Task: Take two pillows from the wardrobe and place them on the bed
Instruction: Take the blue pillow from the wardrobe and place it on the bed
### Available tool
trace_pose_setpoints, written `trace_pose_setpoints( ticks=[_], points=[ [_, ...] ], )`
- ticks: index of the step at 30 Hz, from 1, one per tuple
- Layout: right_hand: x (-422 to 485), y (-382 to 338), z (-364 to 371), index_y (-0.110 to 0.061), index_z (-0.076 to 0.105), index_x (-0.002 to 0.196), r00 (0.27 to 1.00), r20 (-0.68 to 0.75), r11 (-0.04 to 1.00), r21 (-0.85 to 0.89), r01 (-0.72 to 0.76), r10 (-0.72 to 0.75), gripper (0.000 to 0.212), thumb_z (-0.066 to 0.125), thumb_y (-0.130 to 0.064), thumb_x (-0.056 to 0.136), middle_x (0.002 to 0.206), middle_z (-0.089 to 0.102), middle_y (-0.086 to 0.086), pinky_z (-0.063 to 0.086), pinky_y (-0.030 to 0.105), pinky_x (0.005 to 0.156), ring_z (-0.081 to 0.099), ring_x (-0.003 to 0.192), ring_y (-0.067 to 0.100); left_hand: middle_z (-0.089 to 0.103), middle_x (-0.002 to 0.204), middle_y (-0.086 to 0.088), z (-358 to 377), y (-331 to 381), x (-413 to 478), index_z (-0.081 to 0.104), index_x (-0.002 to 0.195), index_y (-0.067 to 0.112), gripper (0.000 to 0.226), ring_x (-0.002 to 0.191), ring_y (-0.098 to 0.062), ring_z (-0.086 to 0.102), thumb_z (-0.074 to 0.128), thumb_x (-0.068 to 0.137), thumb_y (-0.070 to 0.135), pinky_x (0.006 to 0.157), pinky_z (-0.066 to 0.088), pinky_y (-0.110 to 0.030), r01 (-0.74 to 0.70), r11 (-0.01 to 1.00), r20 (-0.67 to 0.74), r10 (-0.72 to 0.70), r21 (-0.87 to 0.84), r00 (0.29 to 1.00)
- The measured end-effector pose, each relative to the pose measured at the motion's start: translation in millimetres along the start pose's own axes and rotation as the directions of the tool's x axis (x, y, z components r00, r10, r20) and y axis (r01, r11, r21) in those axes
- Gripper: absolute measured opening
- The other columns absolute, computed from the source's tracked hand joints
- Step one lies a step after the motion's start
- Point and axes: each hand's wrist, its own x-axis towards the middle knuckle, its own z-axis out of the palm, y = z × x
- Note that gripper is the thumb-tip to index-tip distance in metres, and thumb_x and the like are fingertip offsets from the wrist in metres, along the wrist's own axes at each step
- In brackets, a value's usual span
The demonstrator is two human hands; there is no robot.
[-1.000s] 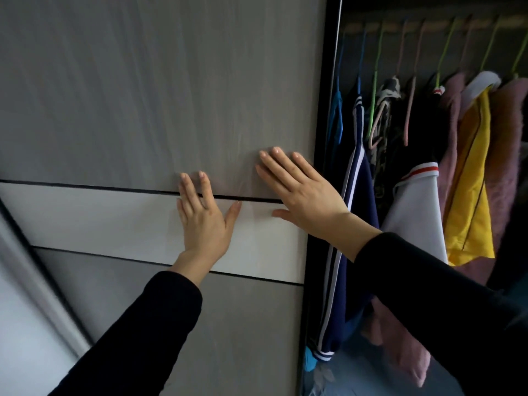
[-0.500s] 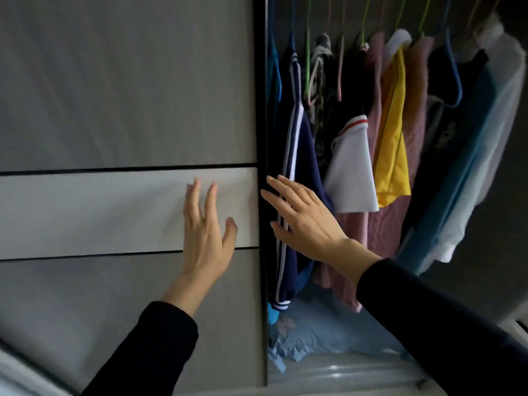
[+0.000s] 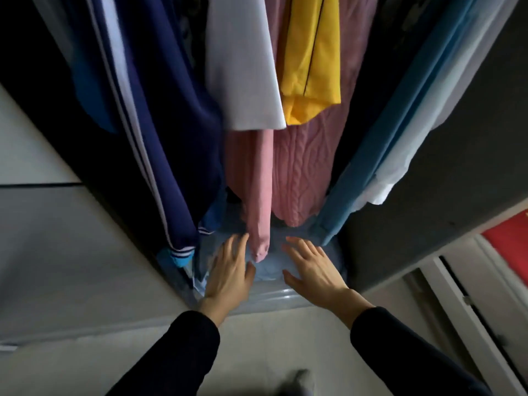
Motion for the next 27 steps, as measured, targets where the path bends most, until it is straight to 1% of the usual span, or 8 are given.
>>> trace_pose_setpoints(
  ticks=[3,6,13,16,19,21,23,27],
  points=[
    [0.6,50.7,63.4,-0.018,0.043,0.132,0.998,0.068,1.000,0.010,0.001,-0.002,0.051,0.054,-0.035,0.085,0.142,0.042,0.005,0.038,0.036,0.096,0.043,0.125,0.027,0.051,0.125,-0.017,69.1,-9.9,8.0,0.046,0.124,0.004,0.047,0.118,-0.035,0.047,0.058,0.079,0.011,0.097,0.043,-0.043,0.068,0.998,0.013,-0.068,-0.006,0.998],
    [11.3,98.1,138.2,-0.020,0.041,0.133,0.994,0.099,0.998,0.046,-0.045,0.040,0.051,0.053,-0.036,0.085,0.142,0.040,0.003,0.036,0.036,0.097,0.040,0.127,0.024,0.057,0.115,-0.018,144.3,-34.7,16.0,0.053,0.117,0.002,0.041,0.110,-0.037,0.053,0.060,0.078,0.010,0.092,0.046,-0.044,0.125,0.992,0.029,-0.125,0.005,0.992],
    [92.3,210.5,337.0,-0.017,0.038,0.136,0.997,0.054,0.998,-0.019,-0.055,0.056,0.055,0.050,-0.038,0.087,0.145,0.038,0.006,0.032,0.038,0.103,0.036,0.131,0.026,0.055,0.123,-0.020,331.3,-146.5,103.3,0.052,0.121,0.001,0.045,0.116,-0.038,0.051,0.062,0.078,0.010,0.096,0.047,-0.044,0.061,0.996,-0.041,-0.058,0.062,0.997],
    [131.8,253.6,399.6,-0.016,0.036,0.138,0.999,-0.029,0.999,-0.012,-0.041,0.041,0.058,0.052,-0.038,0.087,0.146,0.036,0.008,0.030,0.039,0.105,0.034,0.133,0.026,0.049,0.132,-0.024,387.4,-196.3,149.1,0.049,0.126,0.000,0.050,0.123,-0.040,0.045,0.061,0.080,0.016,0.103,0.041,-0.045,0.040,0.984,-0.057,-0.031,0.174,0.998],
    [164.6,296.2,430.4,-0.012,0.038,0.137,0.982,-0.173,0.997,0.018,-0.079,0.081,0.062,0.055,-0.044,0.087,0.145,0.038,0.012,0.028,0.038,0.104,0.034,0.133,0.026,0.041,0.139,-0.024,416.8,-234.8,191.9,0.045,0.132,0.002,0.064,0.127,-0.042,0.038,0.056,0.080,0.037,0.107,0.036,-0.047,0.011,0.966,-0.075,0.009,0.257,0.997],
    [181.2,321.8,435.1,-0.014,0.037,0.137,0.965,-0.231,0.992,0.051,-0.117,0.126,0.070,0.059,-0.052,0.082,0.144,0.038,0.010,0.027,0.039,0.105,0.033,0.133,0.026,0.032,0.146,-0.022,424.1,-251.5,217.0,0.036,0.139,0.005,0.074,0.134,-0.038,0.029,0.060,0.080,0.042,0.111,0.028,-0.044,-0.006,0.970,-0.064,0.022,0.243,0.998],
    [192.3,343.3,434.6,-0.017,0.032,0.140,0.966,-0.196,0.985,0.071,-0.156,0.167,0.082,0.060,-0.061,0.076,0.147,0.033,0.006,0.022,0.038,0.108,0.026,0.136,0.022,0.022,0.153,-0.015,424.6,-264.5,237.9,0.025,0.144,0.010,0.083,0.139,-0.032,0.021,0.064,0.079,0.044,0.115,0.020,-0.040,0.027,0.980,-0.065,-0.015,0.199,0.998],
    [208.4,364.3,427.8,-0.019,0.016,0.147,0.974,-0.025,0.974,0.042,-0.223,0.224,0.103,0.053,-0.076,0.069,0.157,0.013,0.002,0.010,0.041,0.115,0.008,0.143,0.020,0.009,0.158,-0.005,417.8,-277.3,263.9,0.011,0.148,0.017,0.096,0.144,-0.023,0.008,0.056,0.077,0.063,0.118,0.011,-0.036,0.065,0.975,0.027,-0.072,0.214,0.997]
  ],
)
